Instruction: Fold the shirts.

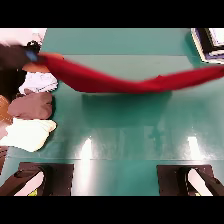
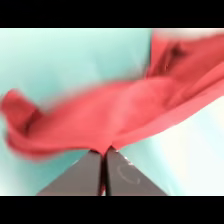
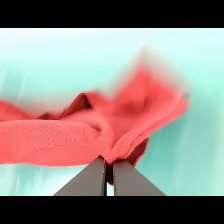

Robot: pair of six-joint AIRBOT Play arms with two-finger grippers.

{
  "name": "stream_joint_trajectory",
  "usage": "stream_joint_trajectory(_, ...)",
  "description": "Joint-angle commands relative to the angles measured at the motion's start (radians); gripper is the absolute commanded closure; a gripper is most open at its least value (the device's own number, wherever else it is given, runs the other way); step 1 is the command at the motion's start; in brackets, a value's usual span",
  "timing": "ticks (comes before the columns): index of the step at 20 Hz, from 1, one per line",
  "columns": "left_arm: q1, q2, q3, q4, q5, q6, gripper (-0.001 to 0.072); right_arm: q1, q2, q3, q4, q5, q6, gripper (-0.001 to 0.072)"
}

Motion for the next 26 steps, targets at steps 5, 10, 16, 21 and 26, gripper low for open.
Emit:
stream_joint_trajectory(5,0.0,0.065,0.571,0.016,0.039,-0.084,0.0685,-0.123,0.045,0.585,-0.015,-0.028,0.066,0.0694)
stream_joint_trajectory(10,0.0,0.113,0.543,0.058,0.091,-0.098,0.0685,-0.168,0.044,0.62,-0.135,0.019,0.113,0.0695)
stream_joint_trajectory(16,0.0,0.05,-0.058,0.181,0.021,-0.129,0.0685,-0.096,-0.152,0.396,-0.119,0.207,0.112,0.0695)
stream_joint_trajectory(21,0.0,-0.193,-0.411,0.181,0.099,-0.069,0.0684,0.136,-0.442,0.207,-0.347,0.244,0.147,0.0695)
stream_joint_trajectory(26,0.0,-0.477,-0.397,0.13,0.33,-0.064,0.0685,0.196,-0.717,0.156,-0.343,0.097,0.156,0.0695)
